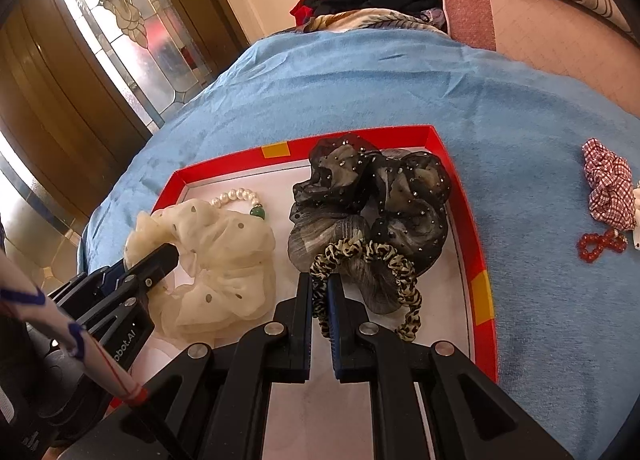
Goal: Organize jewelry
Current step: 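Open the left tool on the cream scrunchie while the right tool releases the leopard tie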
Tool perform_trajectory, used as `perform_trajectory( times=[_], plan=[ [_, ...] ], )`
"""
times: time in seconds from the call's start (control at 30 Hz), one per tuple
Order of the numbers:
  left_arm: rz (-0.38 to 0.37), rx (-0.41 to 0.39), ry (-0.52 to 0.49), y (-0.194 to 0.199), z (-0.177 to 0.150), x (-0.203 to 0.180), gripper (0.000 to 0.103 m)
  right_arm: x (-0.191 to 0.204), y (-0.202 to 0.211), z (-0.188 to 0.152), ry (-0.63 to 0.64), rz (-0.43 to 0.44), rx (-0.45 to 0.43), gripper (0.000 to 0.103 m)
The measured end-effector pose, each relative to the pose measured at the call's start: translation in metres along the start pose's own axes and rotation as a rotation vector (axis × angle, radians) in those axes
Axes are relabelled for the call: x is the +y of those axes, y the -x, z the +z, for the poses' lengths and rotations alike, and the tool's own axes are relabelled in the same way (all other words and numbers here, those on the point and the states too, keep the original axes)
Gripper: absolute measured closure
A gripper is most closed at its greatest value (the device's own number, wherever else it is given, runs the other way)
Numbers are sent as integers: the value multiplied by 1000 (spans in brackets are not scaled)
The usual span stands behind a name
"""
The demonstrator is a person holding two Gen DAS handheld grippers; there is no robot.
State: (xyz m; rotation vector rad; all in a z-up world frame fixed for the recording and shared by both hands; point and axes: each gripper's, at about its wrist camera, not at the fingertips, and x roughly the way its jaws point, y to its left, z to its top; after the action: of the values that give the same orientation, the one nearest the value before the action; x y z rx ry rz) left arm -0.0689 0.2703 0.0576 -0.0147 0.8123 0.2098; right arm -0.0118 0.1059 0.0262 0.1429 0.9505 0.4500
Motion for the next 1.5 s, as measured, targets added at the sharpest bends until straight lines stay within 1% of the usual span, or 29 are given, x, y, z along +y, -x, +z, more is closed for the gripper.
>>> perform_trajectory(
  times=[0.37, 0.53, 0.67, 0.83, 0.97, 1.23, 1.3, 1.43, 1.5],
  plan=[
    [7, 3, 9, -2, -1, 1, 87, -5, -6, -1, -21, -4, 19, 94],
    [11, 5, 14, -1, -1, 1, 84, -6, -5, -2, -25, -1, 22, 93],
    [12, 3, 19, -1, 0, 2, 78, -6, -4, -3, -27, 4, 19, 93],
    [12, 3, 21, -1, 0, 2, 77, -5, -4, -4, -26, 3, 20, 93],
    [15, -1, 26, 0, 1, 2, 72, -4, -3, -5, -29, 8, 25, 93],
    [23, -8, 42, 3, 2, 4, 69, -4, 2, -5, -39, 19, 20, 92],
    [25, -11, 44, 4, 3, 5, 66, -4, 4, -5, -42, 23, 15, 92],
    [28, -20, 51, 7, 3, 5, 65, -4, 8, -4, -40, 27, 8, 91],
    [31, -23, 56, 7, 4, 6, 62, -4, 10, -3, -42, 30, 5, 88]
  ],
)
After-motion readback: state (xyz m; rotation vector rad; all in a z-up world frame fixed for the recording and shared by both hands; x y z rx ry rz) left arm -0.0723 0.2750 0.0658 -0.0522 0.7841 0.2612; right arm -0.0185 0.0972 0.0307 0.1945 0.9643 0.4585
